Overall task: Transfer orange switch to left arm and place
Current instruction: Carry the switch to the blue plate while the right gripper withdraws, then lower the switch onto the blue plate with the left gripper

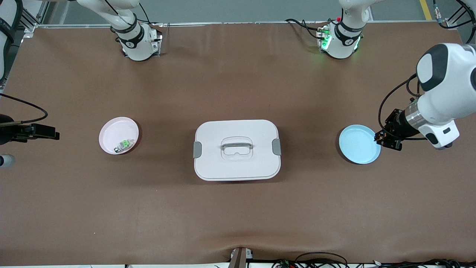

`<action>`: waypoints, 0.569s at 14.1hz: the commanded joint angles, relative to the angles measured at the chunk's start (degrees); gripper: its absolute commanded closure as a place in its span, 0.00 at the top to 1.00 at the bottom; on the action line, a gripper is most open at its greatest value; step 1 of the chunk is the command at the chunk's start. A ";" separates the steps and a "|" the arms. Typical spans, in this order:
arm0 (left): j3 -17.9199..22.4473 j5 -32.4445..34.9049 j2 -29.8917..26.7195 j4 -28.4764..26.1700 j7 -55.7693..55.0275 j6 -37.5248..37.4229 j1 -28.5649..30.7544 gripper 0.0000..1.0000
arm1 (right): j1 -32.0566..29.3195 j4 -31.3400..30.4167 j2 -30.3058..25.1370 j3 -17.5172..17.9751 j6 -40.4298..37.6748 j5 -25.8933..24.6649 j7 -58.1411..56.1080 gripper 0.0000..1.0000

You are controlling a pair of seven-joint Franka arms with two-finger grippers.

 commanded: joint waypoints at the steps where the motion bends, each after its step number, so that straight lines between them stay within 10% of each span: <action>1: -0.69 5.13 3.05 -0.10 -7.38 2.44 0.13 0.00 | -2.47 -2.35 -1.08 1.12 0.21 -0.21 0.83 1.00; 8: -0.86 11.30 9.92 -1.41 -20.23 7.72 -0.92 0.00 | -3.44 -2.26 -3.10 1.12 0.47 -0.38 3.21 1.00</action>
